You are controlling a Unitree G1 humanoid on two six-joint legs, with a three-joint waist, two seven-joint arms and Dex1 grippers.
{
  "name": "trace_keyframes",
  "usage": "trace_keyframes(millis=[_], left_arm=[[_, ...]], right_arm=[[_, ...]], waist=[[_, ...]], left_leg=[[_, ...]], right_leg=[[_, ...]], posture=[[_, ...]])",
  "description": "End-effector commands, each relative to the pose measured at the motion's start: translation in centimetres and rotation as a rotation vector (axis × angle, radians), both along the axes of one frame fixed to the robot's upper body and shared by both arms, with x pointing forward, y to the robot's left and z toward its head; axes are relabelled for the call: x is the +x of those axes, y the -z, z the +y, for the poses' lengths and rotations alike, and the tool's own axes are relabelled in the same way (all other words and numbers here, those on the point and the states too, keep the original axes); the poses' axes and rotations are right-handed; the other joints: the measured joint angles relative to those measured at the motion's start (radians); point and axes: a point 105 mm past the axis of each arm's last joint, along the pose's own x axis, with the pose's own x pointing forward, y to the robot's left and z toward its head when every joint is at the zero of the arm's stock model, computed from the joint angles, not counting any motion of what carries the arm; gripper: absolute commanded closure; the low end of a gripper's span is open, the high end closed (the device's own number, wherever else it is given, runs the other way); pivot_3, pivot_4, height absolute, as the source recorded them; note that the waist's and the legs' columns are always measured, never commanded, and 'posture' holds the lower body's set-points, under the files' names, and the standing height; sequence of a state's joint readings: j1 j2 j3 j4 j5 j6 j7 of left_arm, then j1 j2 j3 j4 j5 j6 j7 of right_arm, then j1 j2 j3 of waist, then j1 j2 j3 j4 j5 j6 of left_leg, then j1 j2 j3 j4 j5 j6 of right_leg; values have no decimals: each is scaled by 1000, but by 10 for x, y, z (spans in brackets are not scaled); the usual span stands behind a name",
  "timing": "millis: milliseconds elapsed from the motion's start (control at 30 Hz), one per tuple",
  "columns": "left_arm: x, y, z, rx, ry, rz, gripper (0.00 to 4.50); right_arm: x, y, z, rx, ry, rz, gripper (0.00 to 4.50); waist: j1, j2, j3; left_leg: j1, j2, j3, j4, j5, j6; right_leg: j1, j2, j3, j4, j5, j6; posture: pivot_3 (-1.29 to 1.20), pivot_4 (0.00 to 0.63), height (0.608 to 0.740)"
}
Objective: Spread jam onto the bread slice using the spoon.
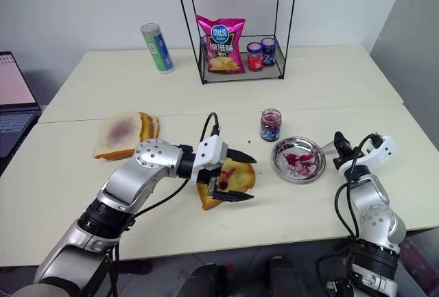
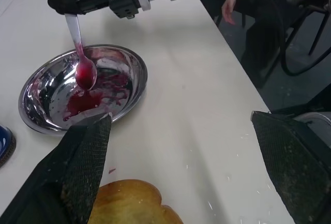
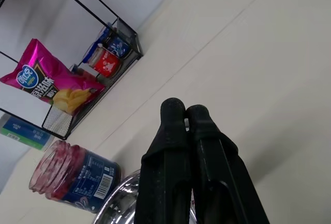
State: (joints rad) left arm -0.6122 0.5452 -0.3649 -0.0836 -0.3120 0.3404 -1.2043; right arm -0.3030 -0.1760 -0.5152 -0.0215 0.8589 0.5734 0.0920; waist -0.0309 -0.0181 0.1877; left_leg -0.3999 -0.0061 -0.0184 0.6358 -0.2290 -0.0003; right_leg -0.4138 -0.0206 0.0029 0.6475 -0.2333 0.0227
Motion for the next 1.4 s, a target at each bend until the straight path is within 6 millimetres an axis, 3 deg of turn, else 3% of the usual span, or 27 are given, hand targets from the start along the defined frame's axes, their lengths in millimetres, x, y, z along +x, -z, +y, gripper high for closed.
trace_keyframes(millis=[33,333,500,567,667,733,867,933,1067,1200,1400], left_arm=[[-2,-15,-3,-28,9,-52,0],[-4,-16,-3,-34,0,-50,0],[-4,-14,1,-33,-12,-47,0],[0,-16,10,-23,-46,-53,0],[8,-18,20,-17,-111,-57,0],[11,-20,29,-22,-151,-44,0],[11,-24,58,-14,-240,-20,0],[10,-25,65,-10,-272,-15,0],[11,-27,99,33,-394,-17,0],[-4,-24,126,96,-463,7,0],[-12,-23,131,94,-501,11,0]], right_arm=[[2,-10,-10,10,9,-57,3600],[4,-21,-19,24,22,-78,1481],[2,-34,-46,-49,100,-84,469],[3,-52,-58,-100,119,-113,61],[5,-78,-56,-262,52,-155,61],[6,-92,-43,-356,-39,-178,61],[-9,-109,27,-547,-445,-234,61],[-16,-110,43,-579,-542,-244,61],[-62,-90,91,-744,-966,-207,61],[-102,-63,108,-794,-1213,-105,61],[-99,-57,100,-853,-1203,-85,61]], waist=[[1,0,0],[1,0,0],[2,0,0],[2,0,0],[0,0,0],[0,0,0],[-7,0,0],[-4,0,0],[6,0,0],[9,-3,1],[9,-4,1]], left_leg=[[0,0,0,0,0,0],[1,0,2,0,0,0],[1,0,4,0,0,0],[1,-1,5,0,0,0],[1,-1,6,1,0,0],[1,-1,7,1,0,0],[1,1,8,1,0,0],[0,2,8,1,0,0],[-2,1,7,2,0,0],[-4,1,7,4,0,0],[-4,1,8,9,-1,0]], right_leg=[[0,0,0,0,0,0],[0,0,3,0,1,1],[0,0,4,0,1,1],[0,0,5,0,1,2],[-1,0,7,0,2,3],[-1,0,8,0,2,3],[-2,2,10,0,2,3],[-4,2,9,0,2,3],[-6,2,8,1,2,3],[-5,-1,7,-2,2,4],[-5,-5,8,-2,3,2]], posture=[[0,150,740],[0,150,740],[0,150,740],[0,150,740],[0,150,740],[0,150,740],[0,150,740],[0,150,740],[0,150,740],[0,150,740],[0,150,740]])
